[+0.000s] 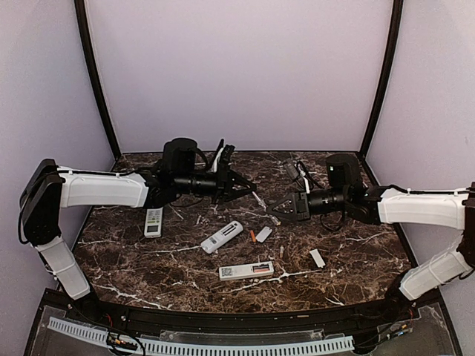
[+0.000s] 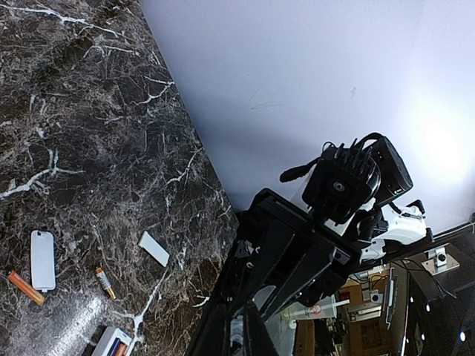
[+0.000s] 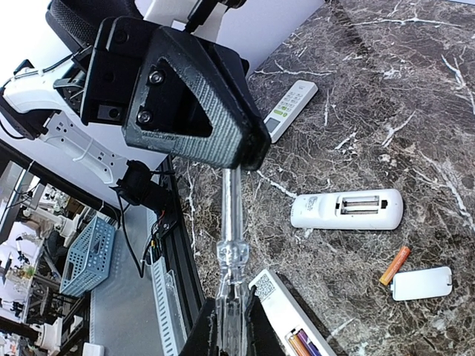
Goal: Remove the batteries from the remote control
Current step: Pass from the right arm to the left, then pass from the left arm to the right
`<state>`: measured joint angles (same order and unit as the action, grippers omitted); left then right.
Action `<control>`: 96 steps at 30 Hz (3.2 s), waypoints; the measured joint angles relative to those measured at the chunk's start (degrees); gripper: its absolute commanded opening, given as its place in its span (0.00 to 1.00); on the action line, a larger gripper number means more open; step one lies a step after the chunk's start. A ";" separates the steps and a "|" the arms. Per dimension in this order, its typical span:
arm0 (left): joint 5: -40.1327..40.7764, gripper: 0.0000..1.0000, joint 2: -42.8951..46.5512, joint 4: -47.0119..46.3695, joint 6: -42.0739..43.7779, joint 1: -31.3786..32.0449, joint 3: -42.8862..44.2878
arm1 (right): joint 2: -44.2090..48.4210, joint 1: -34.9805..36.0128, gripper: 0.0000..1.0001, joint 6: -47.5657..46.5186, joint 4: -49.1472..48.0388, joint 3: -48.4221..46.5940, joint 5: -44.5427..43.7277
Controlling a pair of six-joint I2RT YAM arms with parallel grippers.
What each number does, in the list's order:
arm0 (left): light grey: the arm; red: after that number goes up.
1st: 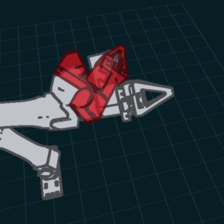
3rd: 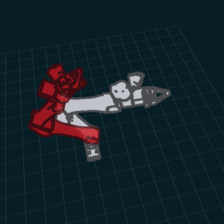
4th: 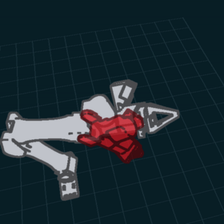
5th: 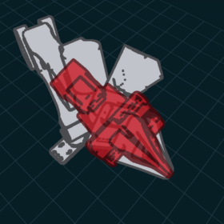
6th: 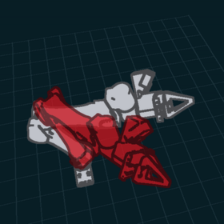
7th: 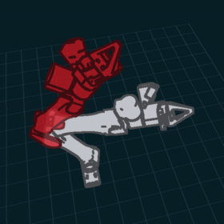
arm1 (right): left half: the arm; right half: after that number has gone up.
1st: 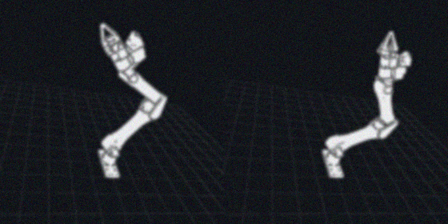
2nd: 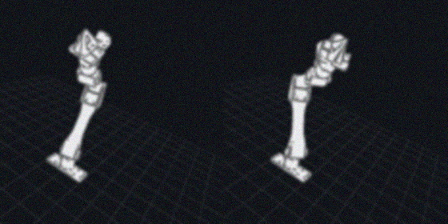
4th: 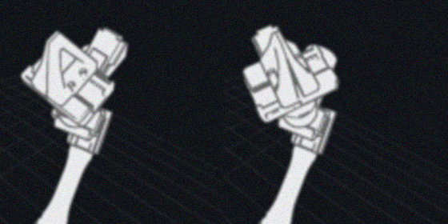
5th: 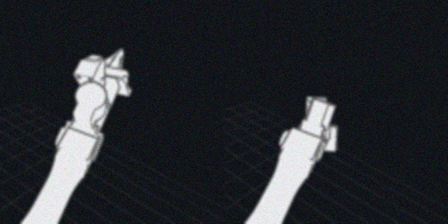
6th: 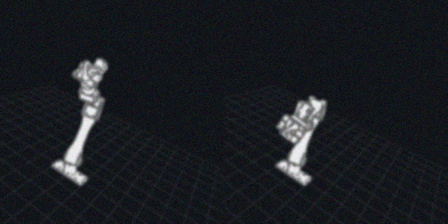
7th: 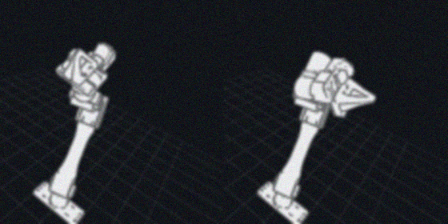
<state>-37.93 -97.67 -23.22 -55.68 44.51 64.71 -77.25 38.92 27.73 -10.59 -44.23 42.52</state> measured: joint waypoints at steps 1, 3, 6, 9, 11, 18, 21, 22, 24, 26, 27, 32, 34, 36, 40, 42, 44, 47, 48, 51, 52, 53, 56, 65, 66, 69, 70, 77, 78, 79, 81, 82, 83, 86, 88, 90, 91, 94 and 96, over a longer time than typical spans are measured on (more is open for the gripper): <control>0.02 0.00 0.00 -0.11 -0.04 0.00 -0.04 | 0.00 -0.04 0.04 0.13 -0.17 0.11 0.04; 0.11 0.00 0.02 -0.46 -0.09 0.00 -0.20 | 0.00 -0.11 0.22 0.50 -0.68 0.31 0.11; 1.01 0.00 0.68 -1.16 -0.22 0.00 -1.25 | 0.00 -0.39 0.62 1.73 -1.33 0.63 -0.31; 2.47 0.00 2.19 -1.25 -0.22 0.00 -2.78 | 0.35 -0.72 0.79 3.82 -3.02 1.73 -1.68; 3.85 0.00 3.34 -1.33 -0.22 0.00 -3.58 | 1.40 -0.72 0.82 5.27 -4.22 3.06 -3.13; 8.96 0.00 7.91 -5.09 -0.83 0.00 -6.12 | 11.98 -0.63 0.83 12.44 -10.43 10.25 -13.00; 10.93 0.00 9.70 -7.45 -1.62 0.00 -7.93 | 15.82 -0.31 0.84 15.78 -13.44 12.48 -17.90; 11.47 0.00 10.16 -8.35 -1.84 0.00 -8.55 | 16.46 -0.13 0.84 16.46 -13.99 12.66 -19.26; 12.48 0.00 10.80 -9.97 -2.29 0.00 -9.57 | 17.11 0.37 0.84 17.49 -14.99 12.76 -21.07; 13.38 0.00 11.19 -11.58 -2.89 0.00 -10.58 | 17.35 1.14 0.86 18.47 -16.24 12.79 -22.60; 13.51 0.00 11.26 -12.15 -3.08 0.00 -10.88 | 17.38 1.55 0.86 18.91 -16.90 12.85 -23.17; 13.73 0.00 11.26 -14.34 -3.82 0.00 -11.26 | 15.69 2.82 0.86 20.59 -20.46 13.73 -24.26; 13.75 0.00 11.26 -15.37 -4.20 0.00 -11.28 | 13.99 3.30 0.84 21.09 -21.59 13.73 -24.35; 13.75 0.00 11.26 -16.39 -4.68 0.00 -11.43 | 12.24 3.82 0.81 21.62 -22.71 13.73 -24.28; 13.73 0.00 11.26 -17.66 -5.27 0.00 -11.74 | 9.40 5.20 0.76 22.45 -24.65 13.64 -24.09; 13.70 0.00 11.26 -18.01 -5.49 0.00 -11.74 | 8.35 5.97 0.71 22.49 -25.14 13.20 -24.02; 13.70 0.00 11.26 -18.34 -5.60 0.00 -11.74 | 7.58 6.54 0.66 22.51 -25.86 12.66 -23.87; 13.60 0.00 11.26 -18.56 -5.62 0.00 -11.74 | 6.32 6.99 0.60 22.56 -27.08 11.47 -23.23; 13.57 0.00 11.26 -18.60 -5.62 0.00 -11.74 | 5.90 7.13 0.58 22.53 -27.36 11.02 -23.08; 13.55 0.00 11.26 -18.73 -5.62 0.00 -11.74 | 4.68 7.43 0.51 22.45 -28.17 9.84 -22.82; 13.57 0.00 11.26 -18.73 -5.62 0.00 -11.74 | 4.31 7.52 0.49 22.36 -28.33 9.44 -22.80; 13.55 0.00 11.26 -18.73 -5.62 0.00 -11.74 | 3.93 7.61 0.46 22.29 -28.52 9.05 -22.80; 13.55 0.00 11.26 -18.73 -5.62 0.00 -11.74 | 3.17 7.69 0.39 22.16 -28.98 8.17 -22.67; 13.55 0.00 11.26 -18.71 -5.60 0.00 -12.13 | 2.16 7.89 0.11 21.97 -29.83 7.37 -21.99; 13.75 0.00 11.26 -18.64 -5.62 0.00 -12.22 | 2.14 7.91 0.06 22.05 -30.01 7.37 -21.90; 13.73 0.00 11.37 -18.56 -6.38 -0.42 -12.31 | 2.27 8.07 0.00 21.86 -30.73 7.34 -21.22; 13.64 0.00 11.41 -18.47 -6.51 -0.39 -12.31 | 2.27 8.07 0.00 21.49 -30.93 7.32 -21.24; 13.22 0.61 11.43 -16.68 -5.11 -0.26 -12.28 | 3.96 8.31 0.00 20.04 -27.63 7.32 -22.80; 13.14 0.66 11.45 -15.67 -4.44 -0.24 -12.28 | 4.44 8.31 0.00 19.71 -26.29 7.32 -23.67; 13.14 0.73 11.52 -14.49 -3.26 -0.24 -12.24 | 4.92 8.31 0.00 19.34 -24.79 7.30 -24.72; 13.46 0.80 12.02 -10.56 -1.38 -0.24 -12.09 | 6.01 8.28 0.00 18.29 -21.05 7.06 -26.97; 13.64 0.82 12.46 -8.50 0.02 -0.24 -12.02 | 6.60 8.20 0.00 17.64 -18.99 6.78 -28.13; 13.97 0.83 13.09 -5.95 1.73 -0.24 -11.87 | 7.23 8.07 0.00 16.96 -17.09 6.54 -29.20; 15.54 0.82 15.15 1.90 6.78 -0.24 -11.04 | 9.38 7.02 0.00 15.21 -12.31 6.14 -31.80; 17.00 0.82 16.31 7.76 10.80 0.02 -10.51 | 10.69 5.38 0.00 14.25 -9.44 6.10 -33.09; 18.58 0.82 16.76 13.07 13.79 0.90 -10.43 | 11.63 3.61 0.00 13.64 -7.26 6.12 -33.88; 19.41 0.82 16.79 15.80 15.08 1.86 -10.49 | 12.07 2.64 0.00 13.40 -6.38 6.19 -34.21; 21.68 0.82 16.76 21.40 17.90 5.75 -12.02 | 13.35 0.28 0.00 13.11 -4.83 6.93 -34.91; 23.93 0.82 16.52 25.20 19.61 8.90 -13.33 | 13.88 -0.66 0.00 13.07 -4.09 7.45 -35.10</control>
<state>-14.00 -81.14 1.98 -36.07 53.41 51.37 -63.37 38.26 40.80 -14.68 -36.77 7.42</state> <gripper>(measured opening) 0.819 0.107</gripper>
